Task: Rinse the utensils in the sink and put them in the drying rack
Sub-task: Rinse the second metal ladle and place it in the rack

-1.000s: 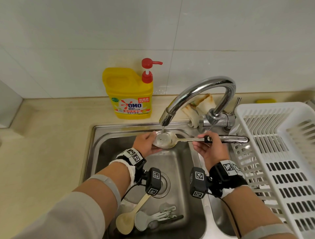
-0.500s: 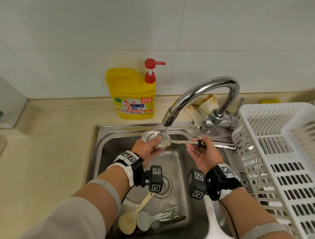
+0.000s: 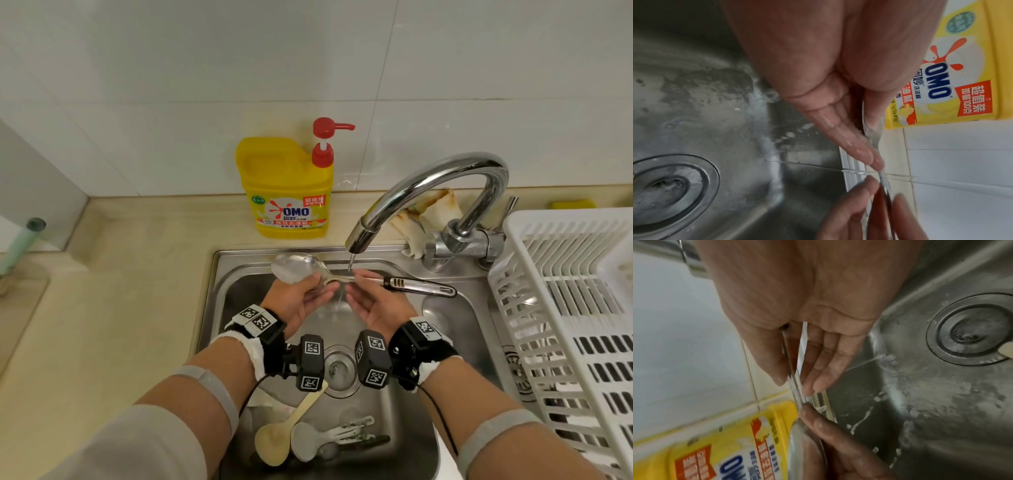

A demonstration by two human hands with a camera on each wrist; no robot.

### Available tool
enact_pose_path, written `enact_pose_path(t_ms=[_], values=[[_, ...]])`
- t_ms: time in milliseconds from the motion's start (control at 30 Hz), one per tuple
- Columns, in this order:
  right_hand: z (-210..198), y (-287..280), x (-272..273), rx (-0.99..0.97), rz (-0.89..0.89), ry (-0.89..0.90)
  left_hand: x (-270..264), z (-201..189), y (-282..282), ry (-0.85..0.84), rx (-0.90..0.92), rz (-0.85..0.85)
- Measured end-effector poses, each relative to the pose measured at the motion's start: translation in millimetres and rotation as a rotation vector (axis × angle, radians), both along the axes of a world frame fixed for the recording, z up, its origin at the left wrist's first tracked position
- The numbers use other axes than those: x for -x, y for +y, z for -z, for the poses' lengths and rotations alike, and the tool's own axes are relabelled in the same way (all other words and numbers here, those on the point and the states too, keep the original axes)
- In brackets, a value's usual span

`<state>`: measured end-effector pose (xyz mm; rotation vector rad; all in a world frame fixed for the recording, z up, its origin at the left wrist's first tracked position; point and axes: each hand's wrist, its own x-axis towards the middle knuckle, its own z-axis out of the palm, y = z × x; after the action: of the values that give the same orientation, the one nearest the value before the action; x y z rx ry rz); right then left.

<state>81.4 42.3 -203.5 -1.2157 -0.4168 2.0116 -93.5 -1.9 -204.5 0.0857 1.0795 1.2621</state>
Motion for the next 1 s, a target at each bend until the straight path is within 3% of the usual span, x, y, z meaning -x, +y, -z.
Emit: enact_pose_path(t_ms=[133,267,433,600,1000], values=[[-1.2,-3.0,17.7,0.016,-0.069,0.003,0.3,0.6,1.1,0.042,0.01,0.019],[-1.7,-1.3,24.1,0.041,-0.015,0.003,5.5,3.0,0.4,0.093,0.029,-0.008],[1.5,2.8,21.0,0.087,0.054,0.045,14.0,3.9,-3.0,0.068,0.034,-0.059],[-1.0,1.2,27.2,0.102,-0.022,0.044,10.9,2.6,-3.7,0.064,0.024,-0.047],[-4.3,4.2,12.3,0.153,0.0,0.024,5.2,3.5,-5.5,0.047,0.012,-0.005]])
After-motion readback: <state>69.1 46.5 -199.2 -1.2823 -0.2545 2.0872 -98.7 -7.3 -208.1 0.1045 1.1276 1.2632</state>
